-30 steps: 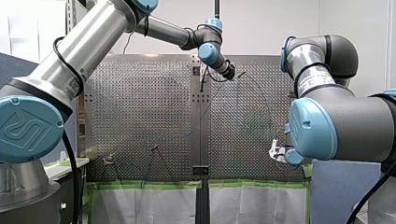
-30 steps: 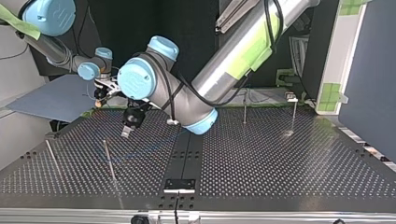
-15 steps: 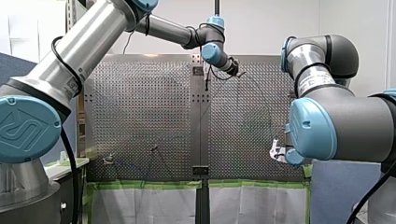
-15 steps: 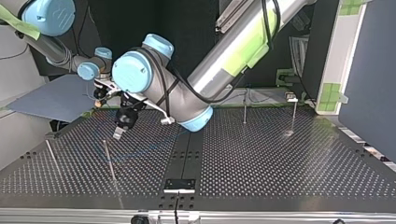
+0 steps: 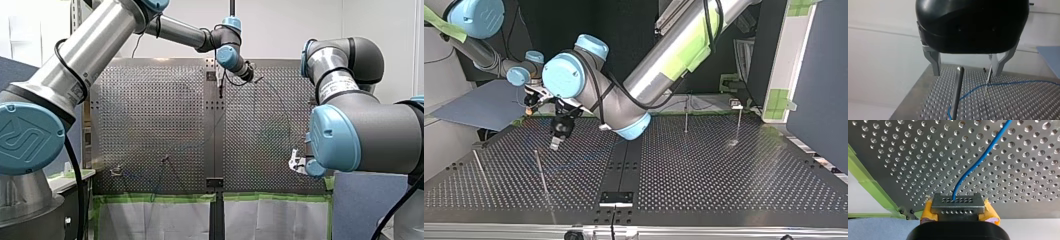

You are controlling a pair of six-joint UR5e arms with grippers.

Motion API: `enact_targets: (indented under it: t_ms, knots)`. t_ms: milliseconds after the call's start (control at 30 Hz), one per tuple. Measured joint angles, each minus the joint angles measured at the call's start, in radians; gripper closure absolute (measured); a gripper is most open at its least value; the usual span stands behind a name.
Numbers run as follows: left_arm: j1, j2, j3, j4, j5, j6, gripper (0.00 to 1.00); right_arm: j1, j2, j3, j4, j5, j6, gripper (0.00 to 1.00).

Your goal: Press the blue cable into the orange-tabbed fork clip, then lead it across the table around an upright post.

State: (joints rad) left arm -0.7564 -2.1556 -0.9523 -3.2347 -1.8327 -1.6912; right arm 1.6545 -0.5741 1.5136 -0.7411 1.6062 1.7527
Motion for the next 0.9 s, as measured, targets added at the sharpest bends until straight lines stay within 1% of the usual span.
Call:
enact_targets:
  t_ms: [167,367,567,900]
  knots:
    - [0.000,0.000,0.000,-0.008,-0.055,-0.011,0.00,0.000,0.000,0.000,0.000,0.000,0.001,1.00]
    - [0.000,0.000,0.000,-0.011,-0.106,-0.024,0.00,0.000,0.000,0.000,0.000,0.000,0.001,1.00]
    - [0.000,0.000,0.000,-0.013,-0.126,-0.025,0.00,0.000,0.000,0.000,0.000,0.001,0.001,1.00]
    - [0.000,0.001,0.000,-0.013,-0.128,-0.024,0.00,0.000,0.001,0.000,0.000,0.000,0.000,1.00]
